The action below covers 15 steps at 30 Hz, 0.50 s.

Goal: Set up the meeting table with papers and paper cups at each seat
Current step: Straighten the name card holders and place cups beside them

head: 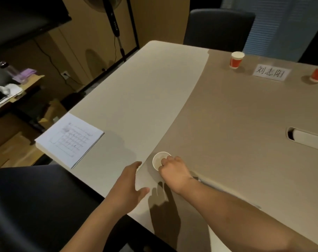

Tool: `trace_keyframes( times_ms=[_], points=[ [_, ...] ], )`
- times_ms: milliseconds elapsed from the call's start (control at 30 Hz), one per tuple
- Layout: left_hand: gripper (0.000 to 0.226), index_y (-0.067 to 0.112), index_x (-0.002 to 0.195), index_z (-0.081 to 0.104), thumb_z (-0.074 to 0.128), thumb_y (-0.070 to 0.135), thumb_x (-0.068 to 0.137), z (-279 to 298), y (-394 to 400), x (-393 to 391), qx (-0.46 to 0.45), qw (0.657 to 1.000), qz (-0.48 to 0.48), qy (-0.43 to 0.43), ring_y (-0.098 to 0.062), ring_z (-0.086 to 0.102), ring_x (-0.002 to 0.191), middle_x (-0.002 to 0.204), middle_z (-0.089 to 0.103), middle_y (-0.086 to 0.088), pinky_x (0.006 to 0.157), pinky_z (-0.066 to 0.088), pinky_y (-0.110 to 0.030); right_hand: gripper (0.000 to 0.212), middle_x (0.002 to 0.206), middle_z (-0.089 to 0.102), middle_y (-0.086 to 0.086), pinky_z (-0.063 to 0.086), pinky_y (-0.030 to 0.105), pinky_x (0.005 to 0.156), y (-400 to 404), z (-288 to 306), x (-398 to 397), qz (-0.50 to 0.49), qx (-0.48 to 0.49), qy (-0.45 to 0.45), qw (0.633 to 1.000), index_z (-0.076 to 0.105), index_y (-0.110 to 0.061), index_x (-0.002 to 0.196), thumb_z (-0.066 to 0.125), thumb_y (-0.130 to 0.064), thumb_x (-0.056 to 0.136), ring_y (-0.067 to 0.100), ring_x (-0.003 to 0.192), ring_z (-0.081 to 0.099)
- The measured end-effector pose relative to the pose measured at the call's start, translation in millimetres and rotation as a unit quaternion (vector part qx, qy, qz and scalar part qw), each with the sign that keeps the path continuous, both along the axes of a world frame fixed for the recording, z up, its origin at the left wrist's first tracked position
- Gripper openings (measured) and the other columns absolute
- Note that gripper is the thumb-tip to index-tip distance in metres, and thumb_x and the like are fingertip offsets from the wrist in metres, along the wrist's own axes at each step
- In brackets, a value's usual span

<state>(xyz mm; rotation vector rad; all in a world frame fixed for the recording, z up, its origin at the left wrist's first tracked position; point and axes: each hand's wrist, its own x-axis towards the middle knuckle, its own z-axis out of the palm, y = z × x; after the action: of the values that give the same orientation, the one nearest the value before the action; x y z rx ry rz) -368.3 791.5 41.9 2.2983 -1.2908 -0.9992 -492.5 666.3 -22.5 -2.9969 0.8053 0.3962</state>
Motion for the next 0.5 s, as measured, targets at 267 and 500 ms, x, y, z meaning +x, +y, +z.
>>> trace_keyframes(
  times_ms=[267, 500],
  points=[
    [0.082, 0.025, 0.150, 0.020, 0.070, 0.030, 0.086, -28.5, -28.3, 16.6, 0.030, 0.998, -0.041, -0.045, -0.019, 0.035, 0.141, 0.157, 0.025, 0.002, 0.112, 0.033, -0.030, 0.043, 0.127, 0.057, 0.014, 0.044, 0.043, 0.091, -6.7, -13.7, -3.0, -0.046, 0.064, -0.108, 0.991, 0.057, -0.010, 0.124, 0.066, -0.020, 0.083, 0.034, 0.117, 0.051],
    [0.095, 0.025, 0.146, 0.024, 0.080, 0.038, 0.070, -49.6, -67.7, 17.4, 0.032, 0.988, -0.116, -0.093, -0.027, 0.045, 0.128, 0.150, 0.028, -0.001, 0.098, 0.049, -0.039, 0.057, 0.124, 0.058, 0.001, 0.046, 0.038, 0.091, -1.4, 12.8, -116.0, -0.306, 0.042, -0.145, 0.940, 0.054, -0.027, 0.129, 0.070, -0.045, 0.077, 0.027, 0.114, 0.057]
  ],
)
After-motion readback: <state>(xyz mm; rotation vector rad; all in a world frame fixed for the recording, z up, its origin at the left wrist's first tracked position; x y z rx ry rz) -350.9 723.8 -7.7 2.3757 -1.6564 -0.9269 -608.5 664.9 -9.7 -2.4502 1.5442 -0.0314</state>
